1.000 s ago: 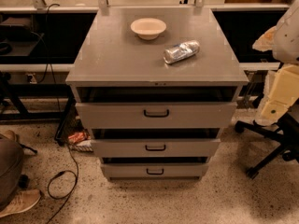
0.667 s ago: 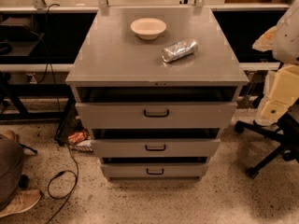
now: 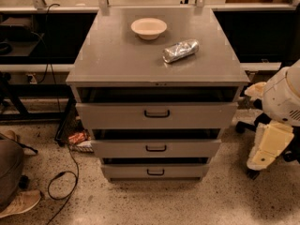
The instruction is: Open bottom drawer
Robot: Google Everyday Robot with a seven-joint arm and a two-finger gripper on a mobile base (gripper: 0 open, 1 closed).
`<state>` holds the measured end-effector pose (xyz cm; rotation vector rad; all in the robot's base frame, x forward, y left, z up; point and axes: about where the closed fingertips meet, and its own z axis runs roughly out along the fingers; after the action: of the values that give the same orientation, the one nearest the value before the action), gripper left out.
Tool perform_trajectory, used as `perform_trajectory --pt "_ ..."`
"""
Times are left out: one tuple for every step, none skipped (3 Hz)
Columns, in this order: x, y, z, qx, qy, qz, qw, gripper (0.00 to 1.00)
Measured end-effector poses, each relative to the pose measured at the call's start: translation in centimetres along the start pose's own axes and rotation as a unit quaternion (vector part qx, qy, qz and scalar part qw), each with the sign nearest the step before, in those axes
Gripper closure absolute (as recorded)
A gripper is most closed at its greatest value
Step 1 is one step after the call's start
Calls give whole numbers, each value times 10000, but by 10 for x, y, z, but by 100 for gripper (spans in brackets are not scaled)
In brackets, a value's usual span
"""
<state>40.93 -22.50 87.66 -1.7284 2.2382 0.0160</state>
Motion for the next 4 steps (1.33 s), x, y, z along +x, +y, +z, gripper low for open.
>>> perform_trajectory --pt "-1 -1 -2 11 -4 -5 10000 0" --pt "3 7 25 -86 -61 -65 9999 0" --pt "14 23 90 -281 -105 -221 9993 0" --pt "22 45 171 -567 -221 -320 9976 0"
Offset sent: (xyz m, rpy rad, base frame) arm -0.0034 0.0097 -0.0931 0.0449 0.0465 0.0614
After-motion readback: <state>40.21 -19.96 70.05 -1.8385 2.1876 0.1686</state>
